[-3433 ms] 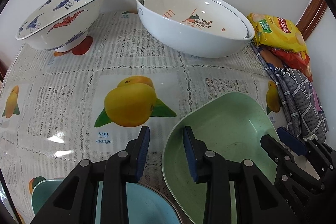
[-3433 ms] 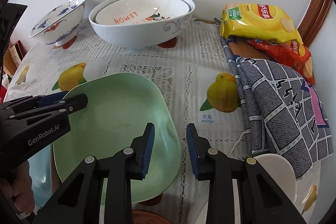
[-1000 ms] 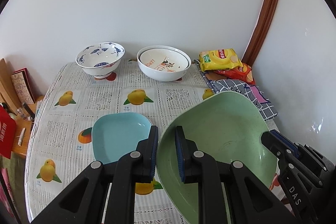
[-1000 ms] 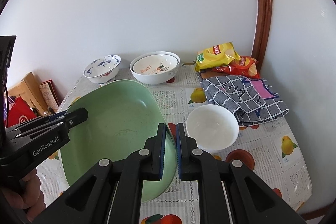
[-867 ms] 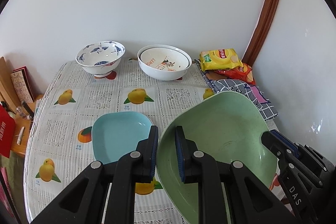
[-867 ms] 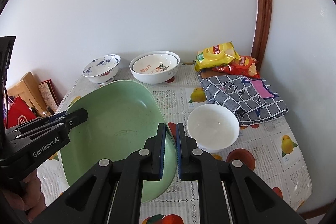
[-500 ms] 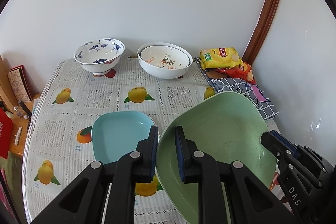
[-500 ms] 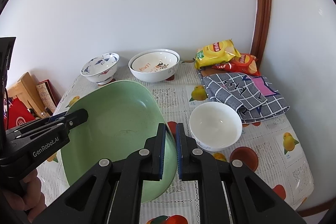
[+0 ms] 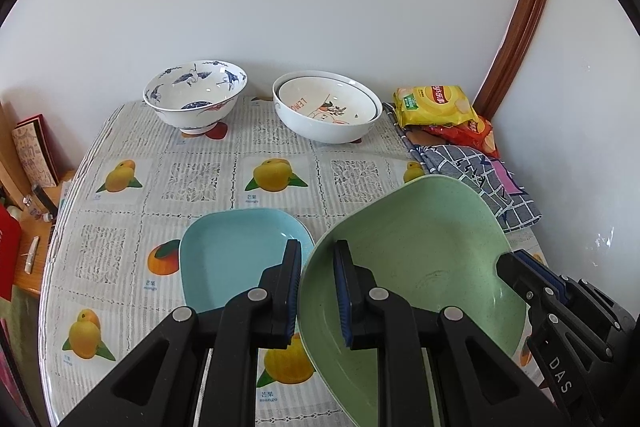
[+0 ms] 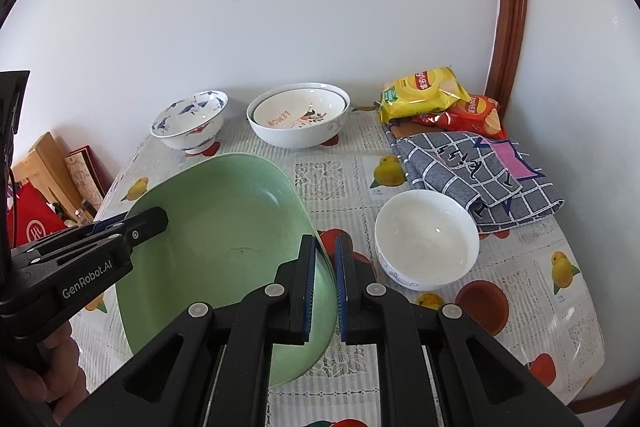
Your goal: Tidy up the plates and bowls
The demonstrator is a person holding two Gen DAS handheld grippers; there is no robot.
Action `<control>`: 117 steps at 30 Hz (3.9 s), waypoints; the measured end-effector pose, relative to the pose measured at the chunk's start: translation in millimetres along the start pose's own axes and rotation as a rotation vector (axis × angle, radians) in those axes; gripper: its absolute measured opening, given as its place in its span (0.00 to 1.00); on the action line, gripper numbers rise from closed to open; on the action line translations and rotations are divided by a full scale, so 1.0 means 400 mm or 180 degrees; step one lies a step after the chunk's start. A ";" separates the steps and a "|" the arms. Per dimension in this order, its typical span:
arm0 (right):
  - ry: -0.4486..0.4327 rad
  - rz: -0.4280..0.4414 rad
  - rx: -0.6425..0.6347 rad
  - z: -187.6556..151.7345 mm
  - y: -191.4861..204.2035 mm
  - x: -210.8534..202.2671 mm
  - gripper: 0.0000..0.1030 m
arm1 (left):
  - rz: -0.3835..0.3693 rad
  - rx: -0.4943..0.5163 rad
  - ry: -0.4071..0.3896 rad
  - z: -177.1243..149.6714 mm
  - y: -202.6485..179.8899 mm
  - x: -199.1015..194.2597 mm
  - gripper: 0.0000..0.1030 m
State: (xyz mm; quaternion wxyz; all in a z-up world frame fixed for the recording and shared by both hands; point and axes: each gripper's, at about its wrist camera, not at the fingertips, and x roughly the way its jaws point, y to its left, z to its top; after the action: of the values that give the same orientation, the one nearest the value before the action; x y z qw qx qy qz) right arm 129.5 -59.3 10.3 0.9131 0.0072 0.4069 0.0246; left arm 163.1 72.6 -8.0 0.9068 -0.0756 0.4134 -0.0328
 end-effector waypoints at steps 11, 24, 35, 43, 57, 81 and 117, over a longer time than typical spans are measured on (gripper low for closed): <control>0.0124 0.0052 -0.0051 0.012 0.043 0.087 0.10 | 0.0066 -0.0084 0.0107 0.014 0.067 0.066 0.16; 0.0338 0.0152 -0.0151 0.015 0.116 0.215 0.10 | 0.0161 -0.0216 0.0260 0.015 0.174 0.165 0.16; 0.0335 0.0265 -0.0322 0.055 0.189 0.290 0.10 | 0.0274 -0.0336 0.0243 0.045 0.255 0.209 0.16; 0.0497 0.0292 -0.0325 0.024 0.208 0.353 0.09 | 0.0282 -0.0362 0.0386 0.027 0.288 0.263 0.16; 0.0798 0.0373 -0.0322 -0.036 0.215 0.383 0.11 | 0.0413 -0.0287 0.0391 0.024 0.282 0.280 0.22; 0.0744 0.0382 -0.0381 -0.112 0.166 0.229 0.29 | 0.0318 -0.0174 0.0267 -0.008 0.187 0.160 0.38; 0.0564 -0.0557 0.0411 -0.232 -0.477 0.118 0.58 | 0.0167 -0.0011 0.0565 -0.116 -0.208 0.242 0.43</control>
State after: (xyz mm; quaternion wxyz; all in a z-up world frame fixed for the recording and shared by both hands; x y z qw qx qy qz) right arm 99.6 -248.2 -93.1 0.8699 0.0283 0.4858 -0.0808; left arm 191.8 -26.2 -96.4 0.8671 -0.0630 0.4940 -0.0149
